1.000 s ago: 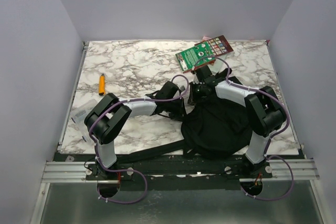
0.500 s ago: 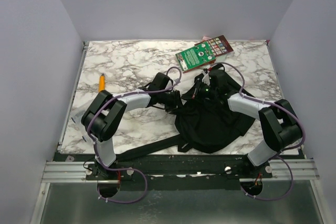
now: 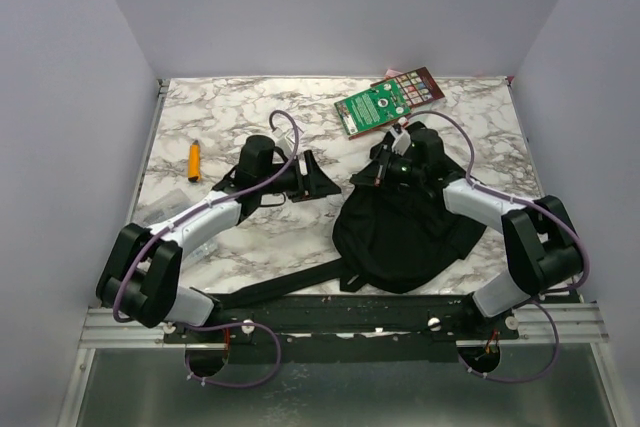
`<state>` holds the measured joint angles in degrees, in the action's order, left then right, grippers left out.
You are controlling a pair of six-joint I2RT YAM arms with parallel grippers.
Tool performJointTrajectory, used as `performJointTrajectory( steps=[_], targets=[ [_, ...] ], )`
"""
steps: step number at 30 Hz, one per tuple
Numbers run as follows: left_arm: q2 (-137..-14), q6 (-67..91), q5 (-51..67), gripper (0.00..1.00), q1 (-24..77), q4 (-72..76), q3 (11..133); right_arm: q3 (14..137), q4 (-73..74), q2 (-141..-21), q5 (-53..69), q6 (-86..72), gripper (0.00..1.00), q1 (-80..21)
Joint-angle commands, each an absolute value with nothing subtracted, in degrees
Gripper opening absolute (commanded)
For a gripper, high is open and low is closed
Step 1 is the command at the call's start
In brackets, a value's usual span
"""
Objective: Pack the student bag
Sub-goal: Unzip the student bag at the center of the board.
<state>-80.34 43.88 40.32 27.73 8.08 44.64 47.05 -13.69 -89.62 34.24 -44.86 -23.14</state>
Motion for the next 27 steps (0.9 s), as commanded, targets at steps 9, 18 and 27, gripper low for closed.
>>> performJointTrajectory(
  steps=[9,18,27],
  targets=[
    [-101.12,58.39,33.74,0.70,26.77,14.85,61.24,44.04,-19.65,-85.49,43.50,-38.60,0.01,-23.00],
    [-109.95,54.52,38.59,0.71,32.05,14.06,66.89,44.52,-15.91,-84.11,41.95,-32.85,0.01,-22.98],
    [-117.05,52.43,41.64,0.29,34.32,14.06,72.38,46.01,-11.17,-84.85,43.08,-28.23,0.00,-23.24]
  ],
)
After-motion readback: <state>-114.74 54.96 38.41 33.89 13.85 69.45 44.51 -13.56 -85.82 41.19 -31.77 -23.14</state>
